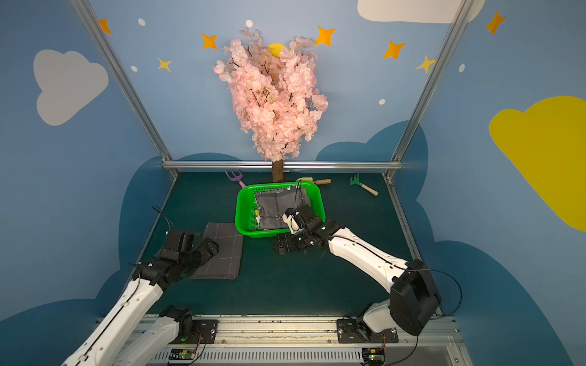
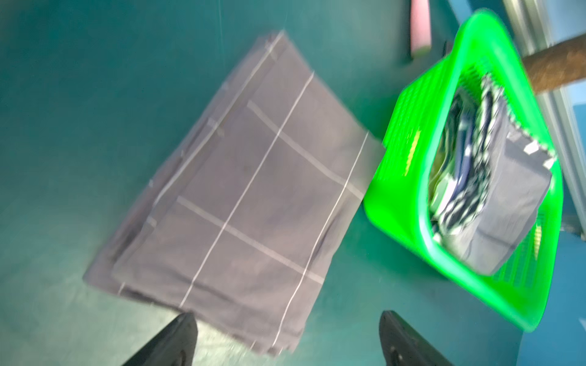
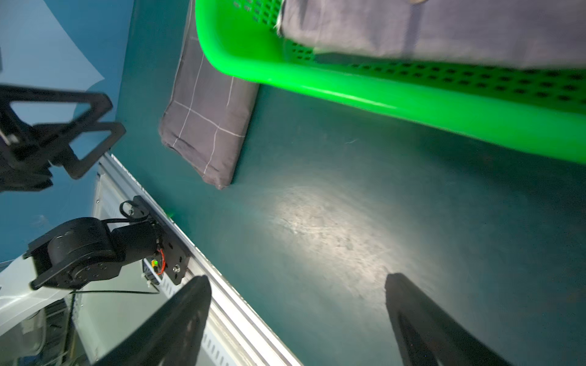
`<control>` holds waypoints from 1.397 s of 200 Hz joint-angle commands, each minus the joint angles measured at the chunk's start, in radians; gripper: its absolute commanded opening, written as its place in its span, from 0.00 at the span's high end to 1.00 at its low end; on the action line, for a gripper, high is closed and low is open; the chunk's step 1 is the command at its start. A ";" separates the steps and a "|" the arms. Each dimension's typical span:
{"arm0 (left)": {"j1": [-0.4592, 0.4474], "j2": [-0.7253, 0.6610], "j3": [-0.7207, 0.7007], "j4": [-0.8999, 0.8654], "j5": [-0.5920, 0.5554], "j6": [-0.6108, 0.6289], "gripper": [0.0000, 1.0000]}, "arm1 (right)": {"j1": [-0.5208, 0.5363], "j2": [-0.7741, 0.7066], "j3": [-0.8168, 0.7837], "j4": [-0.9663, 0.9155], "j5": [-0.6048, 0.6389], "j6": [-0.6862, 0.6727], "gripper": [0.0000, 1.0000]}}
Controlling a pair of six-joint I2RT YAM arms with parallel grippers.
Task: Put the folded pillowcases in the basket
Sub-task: Move the pillowcase to the center of the board, then pick up the pillowcase at the center of the board.
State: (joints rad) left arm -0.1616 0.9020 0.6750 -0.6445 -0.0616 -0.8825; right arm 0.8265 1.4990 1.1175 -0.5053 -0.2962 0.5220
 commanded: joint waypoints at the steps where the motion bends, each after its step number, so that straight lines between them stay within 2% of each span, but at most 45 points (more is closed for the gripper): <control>1: 0.120 0.195 -0.011 0.100 0.131 0.046 0.07 | 0.062 0.098 0.068 0.130 -0.039 0.108 0.09; 10: 0.164 0.274 0.008 0.144 0.166 0.050 0.07 | 0.091 0.156 0.118 0.139 -0.047 0.118 0.09; 27: 0.218 0.405 0.087 0.123 0.137 0.091 0.07 | 0.142 0.261 0.219 0.125 -0.040 0.123 0.09; 42: 0.253 0.495 0.125 0.132 0.131 0.132 0.07 | 0.172 0.331 0.245 0.199 -0.045 0.172 0.09; 57: 0.303 0.565 0.127 0.169 0.188 0.134 0.08 | 0.196 0.393 0.244 0.307 -0.047 0.217 0.09; 74: 0.332 0.613 0.130 0.197 0.240 0.142 0.08 | 0.214 0.475 0.272 0.342 -0.044 0.260 0.09; 125: 0.364 0.585 0.131 0.154 0.192 0.224 0.07 | 0.262 0.595 0.338 0.358 -0.026 0.282 0.09; 169: 0.386 0.652 0.080 0.219 0.195 0.202 0.07 | 0.271 0.610 0.330 0.369 0.000 0.286 0.09; 244: 0.386 0.659 -0.015 0.299 0.213 0.199 0.08 | 0.315 0.653 0.364 0.301 0.051 0.309 0.09; 279: 0.383 0.648 -0.062 0.325 0.205 0.199 0.07 | 0.319 0.646 0.345 0.332 0.051 0.341 0.10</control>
State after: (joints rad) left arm 0.2226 1.4685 0.7097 -0.3519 0.1516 -0.6964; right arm 1.1385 2.1223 1.4647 -0.1593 -0.2615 0.8349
